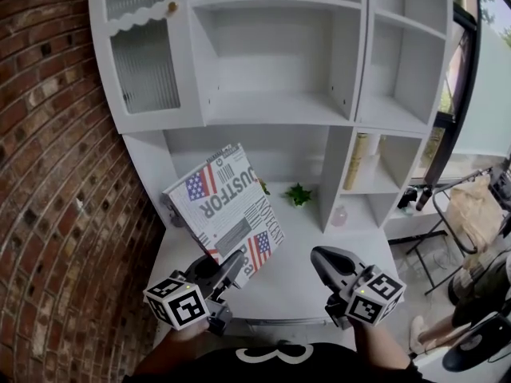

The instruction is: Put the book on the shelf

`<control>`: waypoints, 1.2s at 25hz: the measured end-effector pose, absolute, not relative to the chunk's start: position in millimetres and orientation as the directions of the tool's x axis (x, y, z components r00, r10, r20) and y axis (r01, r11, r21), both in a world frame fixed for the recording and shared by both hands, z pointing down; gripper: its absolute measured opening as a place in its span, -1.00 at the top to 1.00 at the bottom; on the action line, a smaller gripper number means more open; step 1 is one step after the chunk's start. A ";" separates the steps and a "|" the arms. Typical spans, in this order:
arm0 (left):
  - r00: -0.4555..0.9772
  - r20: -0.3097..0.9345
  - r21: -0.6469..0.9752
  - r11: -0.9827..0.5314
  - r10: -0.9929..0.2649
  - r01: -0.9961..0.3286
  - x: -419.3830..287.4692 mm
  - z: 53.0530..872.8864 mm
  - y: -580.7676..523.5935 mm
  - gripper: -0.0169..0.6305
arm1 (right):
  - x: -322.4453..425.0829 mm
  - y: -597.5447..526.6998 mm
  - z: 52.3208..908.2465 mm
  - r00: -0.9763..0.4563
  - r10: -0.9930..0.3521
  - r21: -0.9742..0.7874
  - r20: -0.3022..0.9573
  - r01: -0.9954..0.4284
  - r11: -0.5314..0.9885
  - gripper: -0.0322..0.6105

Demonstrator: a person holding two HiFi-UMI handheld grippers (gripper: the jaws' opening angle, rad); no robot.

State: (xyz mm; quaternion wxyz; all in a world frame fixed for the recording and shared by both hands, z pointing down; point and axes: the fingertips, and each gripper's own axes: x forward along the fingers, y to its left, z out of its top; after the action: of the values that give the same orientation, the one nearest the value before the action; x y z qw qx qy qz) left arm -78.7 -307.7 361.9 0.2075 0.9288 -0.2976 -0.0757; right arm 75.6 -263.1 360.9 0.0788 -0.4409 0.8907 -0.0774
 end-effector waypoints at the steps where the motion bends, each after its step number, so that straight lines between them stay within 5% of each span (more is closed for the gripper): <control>1: 0.811 -0.023 0.434 -0.737 -0.584 -0.518 -75.4 358.3 -312.0 0.49 | 78.2 -267.3 357.9 -0.604 -0.794 -0.201 -0.074 -0.770 0.605 0.87; 30: 0.693 -0.190 0.189 -0.718 -0.696 -0.670 -19.4 205.8 -414.9 0.49 | 120.2 -356.2 328.8 -0.747 -0.658 -0.089 -0.095 -0.652 0.753 0.87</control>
State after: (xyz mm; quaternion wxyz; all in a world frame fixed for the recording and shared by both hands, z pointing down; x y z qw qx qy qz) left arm -19.4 -414.9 205.8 0.0523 0.9185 -0.3717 -0.1246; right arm 120.2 -356.2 328.8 0.0601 -0.3503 0.9344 -0.0253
